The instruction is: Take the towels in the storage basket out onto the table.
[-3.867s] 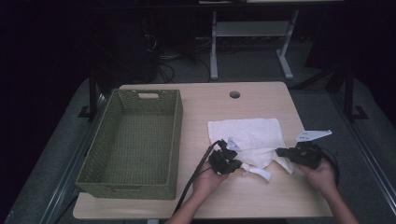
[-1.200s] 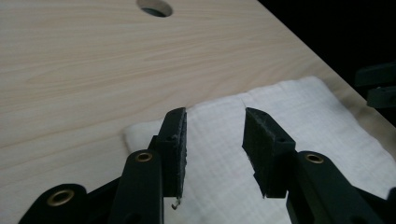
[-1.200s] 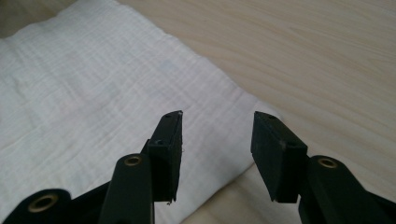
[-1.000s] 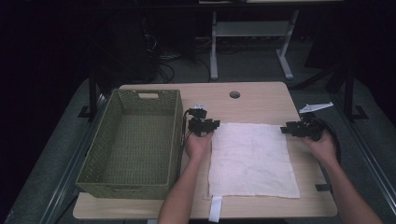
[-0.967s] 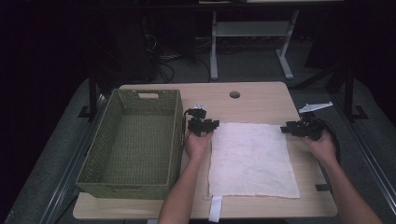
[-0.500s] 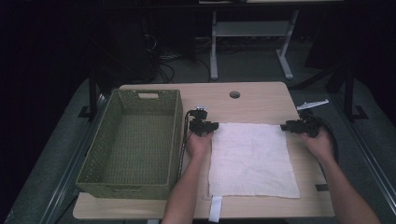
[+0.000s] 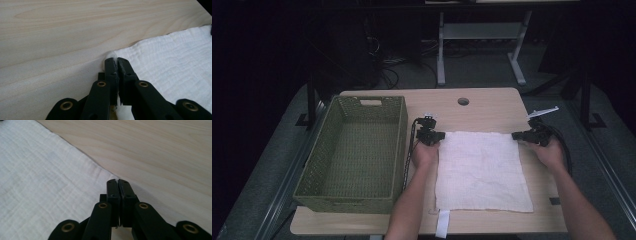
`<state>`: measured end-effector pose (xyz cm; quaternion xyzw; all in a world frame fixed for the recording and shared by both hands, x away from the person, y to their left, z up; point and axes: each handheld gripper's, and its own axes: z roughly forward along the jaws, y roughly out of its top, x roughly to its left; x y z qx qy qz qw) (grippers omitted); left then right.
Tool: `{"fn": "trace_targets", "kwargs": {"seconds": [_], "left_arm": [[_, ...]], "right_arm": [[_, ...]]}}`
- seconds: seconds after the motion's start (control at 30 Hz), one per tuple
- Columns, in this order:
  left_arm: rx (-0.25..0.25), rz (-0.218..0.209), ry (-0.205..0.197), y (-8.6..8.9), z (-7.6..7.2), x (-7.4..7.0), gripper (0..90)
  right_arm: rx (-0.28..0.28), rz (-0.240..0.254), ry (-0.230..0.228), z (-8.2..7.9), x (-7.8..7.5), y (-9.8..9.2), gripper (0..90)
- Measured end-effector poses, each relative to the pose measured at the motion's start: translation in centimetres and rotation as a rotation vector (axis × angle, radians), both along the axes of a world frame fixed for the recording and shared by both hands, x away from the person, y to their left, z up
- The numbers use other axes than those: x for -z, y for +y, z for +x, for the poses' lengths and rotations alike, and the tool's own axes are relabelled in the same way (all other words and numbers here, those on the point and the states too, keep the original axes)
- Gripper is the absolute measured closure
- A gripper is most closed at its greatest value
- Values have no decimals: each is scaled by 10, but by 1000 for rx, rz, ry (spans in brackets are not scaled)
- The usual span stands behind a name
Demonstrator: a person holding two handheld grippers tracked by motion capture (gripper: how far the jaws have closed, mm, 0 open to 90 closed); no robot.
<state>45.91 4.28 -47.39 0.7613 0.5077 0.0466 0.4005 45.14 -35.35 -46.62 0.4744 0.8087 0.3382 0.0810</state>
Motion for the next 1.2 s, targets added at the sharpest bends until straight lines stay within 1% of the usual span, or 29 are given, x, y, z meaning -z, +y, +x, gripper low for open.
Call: {"fn": "trace_targets", "kwargs": {"seconds": [0.07, 0.1, 0.13, 0.17, 0.2, 0.3, 0.33, 0.4, 0.43, 0.5, 0.53, 0.57, 0.6, 0.67, 0.7, 0.73, 0.77, 0.8, 0.87, 0.9, 0.93, 0.97, 1.0, 1.03, 1.07, 1.1, 1.13, 1.17, 1.2], "left_arm": [[0, -34, 3, 0, 1, 0, 873], [1, -54, 2, -1, 1, 0, 875], [-3, -79, -2, -2, 1, -1, 875], [13, -103, -5, -4, 2, -4, 876], [13, -103, -5, -4, 2, -4, 876], [33, -107, -28, -6, 3, -14, 877], [38, -115, -37, -6, 3, -17, 877], [43, -132, -51, -4, 1, -25, 876], [55, -129, -54, -2, -1, -27, 876], [59, -130, -68, -1, -6, -32, 875], [59, -139, -68, 1, -8, -34, 874], [55, -155, -65, 4, -11, -36, 874], [50, -169, -75, 7, -17, -39, 874], [49, -172, -80, 8, -21, -41, 874], [45, -180, -88, 10, -29, -43, 872], [45, -180, -88, 10, -29, -43, 872], [53, -183, -94, 11, -36, -44, 872], [53, -183, -94, 11, -36, -44, 872], [55, -179, -100, 11, -44, -45, 872], [54, -186, -102, 11, -48, -45, 871], [61, -178, -113, 10, -56, -46, 871], [61, -178, -113, 10, -56, -46, 870], [60, -178, -119, 9, -61, -47, 869], [63, -175, -125, 8, -65, -47, 869], [71, -167, -128, 8, -69, -48, 868], [67, -181, -142, 8, -79, -50, 868], [67, -181, -142, 8, -79, -50, 868], [69, -182, -146, 8, -84, -51, 868], [72, -172, -155, 8, -90, -52, 867]], "right_arm": [[8, -5, -1, 1, -1, -5, 881], [23, -4, 2, 1, -3, -11, 882], [23, -4, 2, 1, -3, -11, 882], [43, 6, -3, 1, -4, -18, 882], [43, 6, -3, 1, -4, -18, 882], [57, 29, -5, 2, -9, -25, 881], [46, 39, -17, 0, -13, -26, 880], [32, 49, -28, -1, -16, -27, 879], [1, 87, -37, -4, -22, -28, 878], [-23, 113, -56, -11, -30, -29, 878], [-35, 129, -59, -14, -33, -29, 876], [-35, 129, -59, -14, -33, -29, 876], [-59, 133, -70, -22, -38, -30, 875], [-72, 137, -77, -25, -40, -31, 875], [-85, 159, -85, -32, -44, -33, 875], [-90, 180, -89, -35, -46, -34, 875], [-98, 184, -92, -39, -48, -34, 874], [-98, 184, -92, -39, -48, -34, 874], [-113, 186, -100, -46, -51, -34, 874], [-123, 185, -105, -49, -52, -35, 874], [-136, 192, -116, -57, -56, -35, 874], [-136, 192, -116, -57, -56, -35, 874], [-148, 203, -136, -66, -59, -36, 873], [-148, 203, -136, -66, -59, -36, 873], [-167, 219, -147, -76, -61, -36, 873], [-176, 217, -153, -81, -61, -35, 873], [-176, 217, -153, -81, -61, -35, 873], [-185, 214, -152, -86, -60, -34, 872], [-204, 216, -166, -97, -58, -32, 872]]}}
